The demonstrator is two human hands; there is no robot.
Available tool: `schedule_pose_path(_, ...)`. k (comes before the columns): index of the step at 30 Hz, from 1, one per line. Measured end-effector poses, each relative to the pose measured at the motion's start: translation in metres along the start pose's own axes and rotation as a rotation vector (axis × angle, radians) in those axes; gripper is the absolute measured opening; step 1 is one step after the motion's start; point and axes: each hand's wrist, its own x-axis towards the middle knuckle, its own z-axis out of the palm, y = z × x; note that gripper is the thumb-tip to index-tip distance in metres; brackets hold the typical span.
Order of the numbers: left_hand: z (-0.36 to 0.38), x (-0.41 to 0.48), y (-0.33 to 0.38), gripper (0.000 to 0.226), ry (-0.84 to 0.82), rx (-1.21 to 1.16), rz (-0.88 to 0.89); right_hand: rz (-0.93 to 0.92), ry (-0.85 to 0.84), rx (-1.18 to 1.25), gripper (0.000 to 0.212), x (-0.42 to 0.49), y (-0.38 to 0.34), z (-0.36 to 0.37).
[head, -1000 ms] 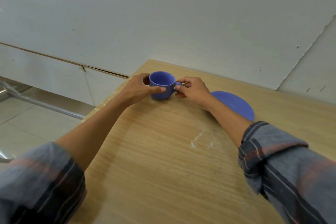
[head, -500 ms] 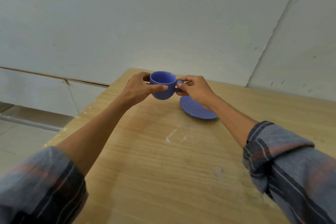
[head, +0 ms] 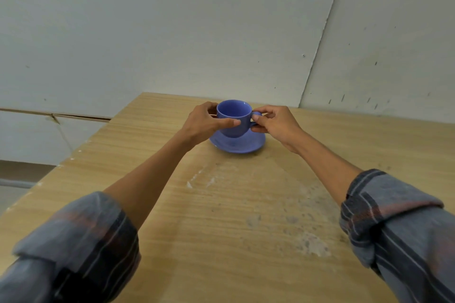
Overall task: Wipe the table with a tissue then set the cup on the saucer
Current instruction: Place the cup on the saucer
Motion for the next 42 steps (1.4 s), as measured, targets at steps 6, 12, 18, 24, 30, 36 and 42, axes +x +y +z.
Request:
schedule_pose_path(6, 0.015, 0.007, -0.009, 0.065, -0.034, -0.009, -0.018, 0.029, 0.024, 0.014, 0.011, 0.001, 0.015, -0.005)
schedule_pose_path(12, 0.017, 0.01, -0.016, 0.061, -0.063, -0.013, -0.028, 0.074, 0.031, 0.043, 0.012, 0.003, 0.024, 0.0)
schedule_pose_path(18, 0.017, 0.013, -0.02, 0.058, -0.075, -0.014, -0.047, 0.103, 0.033, 0.058, 0.013, 0.006, 0.027, 0.003)
schedule_pose_path(24, 0.017, 0.017, -0.023, 0.064, -0.086, -0.013, -0.052, 0.12, 0.026, 0.073, 0.014, 0.008, 0.029, 0.002)
schedule_pose_path(30, 0.017, 0.016, -0.023, 0.066, -0.097, -0.005, -0.05, 0.119, 0.0, 0.083, 0.013, 0.005, 0.027, 0.002)
schedule_pose_path(36, 0.016, 0.014, -0.019, 0.065, -0.101, 0.023, -0.075, 0.118, -0.005, 0.025, 0.016, 0.003, 0.027, 0.002)
schedule_pose_path(42, 0.013, 0.014, -0.009, 0.074, -0.127, 0.13, -0.114, 0.131, 0.006, -0.054, 0.026, -0.004, 0.02, -0.004)
